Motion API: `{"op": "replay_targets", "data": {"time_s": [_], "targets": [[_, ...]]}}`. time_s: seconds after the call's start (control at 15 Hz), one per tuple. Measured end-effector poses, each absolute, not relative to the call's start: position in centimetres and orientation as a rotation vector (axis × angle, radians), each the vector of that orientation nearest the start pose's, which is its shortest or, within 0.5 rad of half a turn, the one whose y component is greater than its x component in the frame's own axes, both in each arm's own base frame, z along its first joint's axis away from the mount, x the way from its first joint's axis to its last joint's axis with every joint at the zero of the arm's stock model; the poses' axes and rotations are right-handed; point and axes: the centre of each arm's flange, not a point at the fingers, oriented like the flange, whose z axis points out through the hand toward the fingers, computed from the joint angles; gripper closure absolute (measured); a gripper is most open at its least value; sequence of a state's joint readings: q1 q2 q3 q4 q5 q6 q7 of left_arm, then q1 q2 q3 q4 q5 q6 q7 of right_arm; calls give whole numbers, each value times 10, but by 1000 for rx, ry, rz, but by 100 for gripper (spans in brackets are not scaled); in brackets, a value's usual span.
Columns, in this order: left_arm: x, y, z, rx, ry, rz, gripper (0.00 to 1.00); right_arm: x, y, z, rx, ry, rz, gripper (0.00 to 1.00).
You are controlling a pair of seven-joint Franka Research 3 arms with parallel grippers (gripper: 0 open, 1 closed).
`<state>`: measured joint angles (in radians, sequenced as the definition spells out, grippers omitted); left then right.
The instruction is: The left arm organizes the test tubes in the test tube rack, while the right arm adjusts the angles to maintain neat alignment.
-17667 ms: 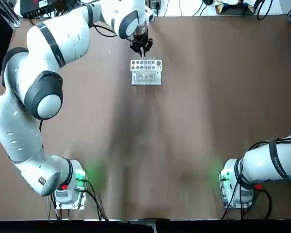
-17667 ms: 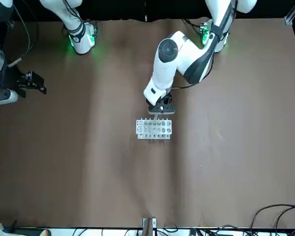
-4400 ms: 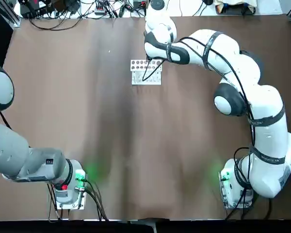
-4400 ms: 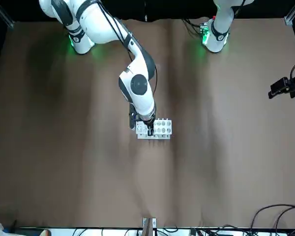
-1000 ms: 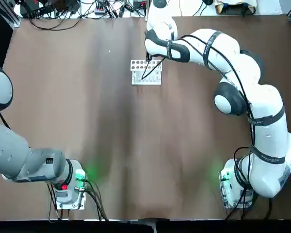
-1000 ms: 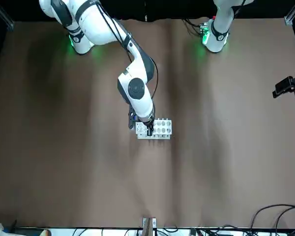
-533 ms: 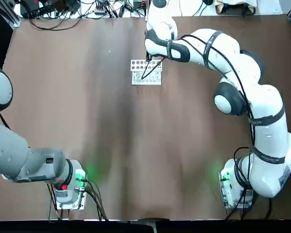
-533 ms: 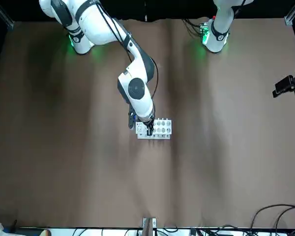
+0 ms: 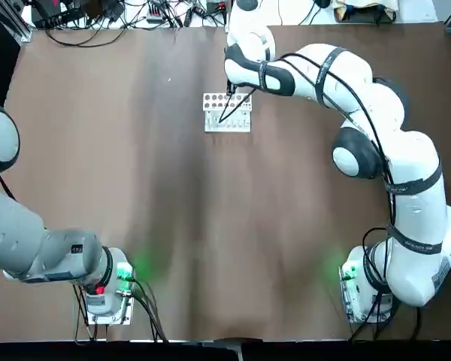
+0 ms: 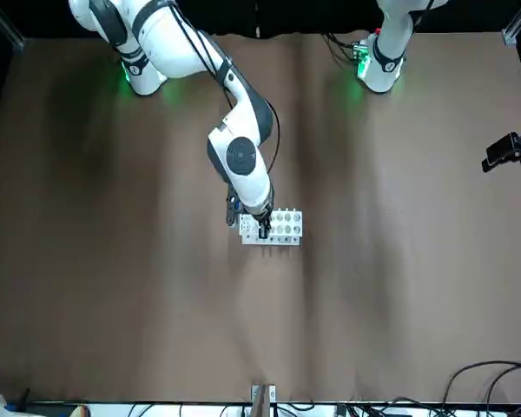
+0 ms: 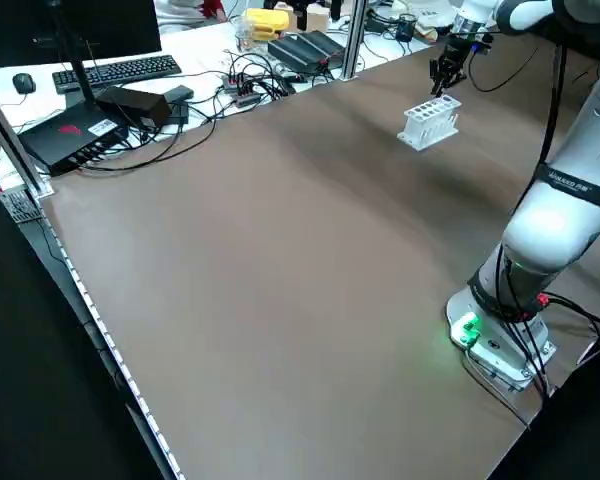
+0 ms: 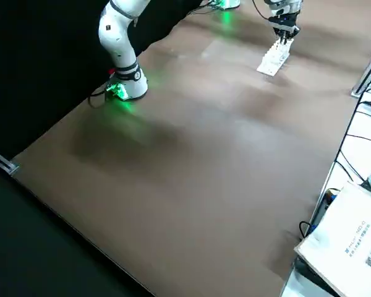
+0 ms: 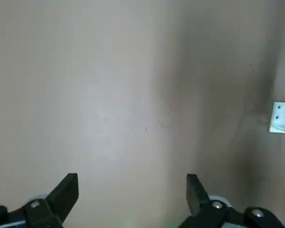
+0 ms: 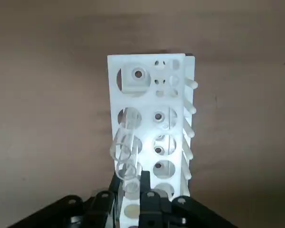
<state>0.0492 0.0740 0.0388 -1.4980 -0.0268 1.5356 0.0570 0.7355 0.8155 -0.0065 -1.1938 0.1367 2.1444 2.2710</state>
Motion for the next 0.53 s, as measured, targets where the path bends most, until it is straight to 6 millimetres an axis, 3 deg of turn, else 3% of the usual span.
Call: {"op": "replay_targets", "data": {"time_s": [0.53], "targets": [[569, 44, 622, -3167, -42, 31, 0, 569, 519, 308, -2079, 2165, 159, 82]]}}
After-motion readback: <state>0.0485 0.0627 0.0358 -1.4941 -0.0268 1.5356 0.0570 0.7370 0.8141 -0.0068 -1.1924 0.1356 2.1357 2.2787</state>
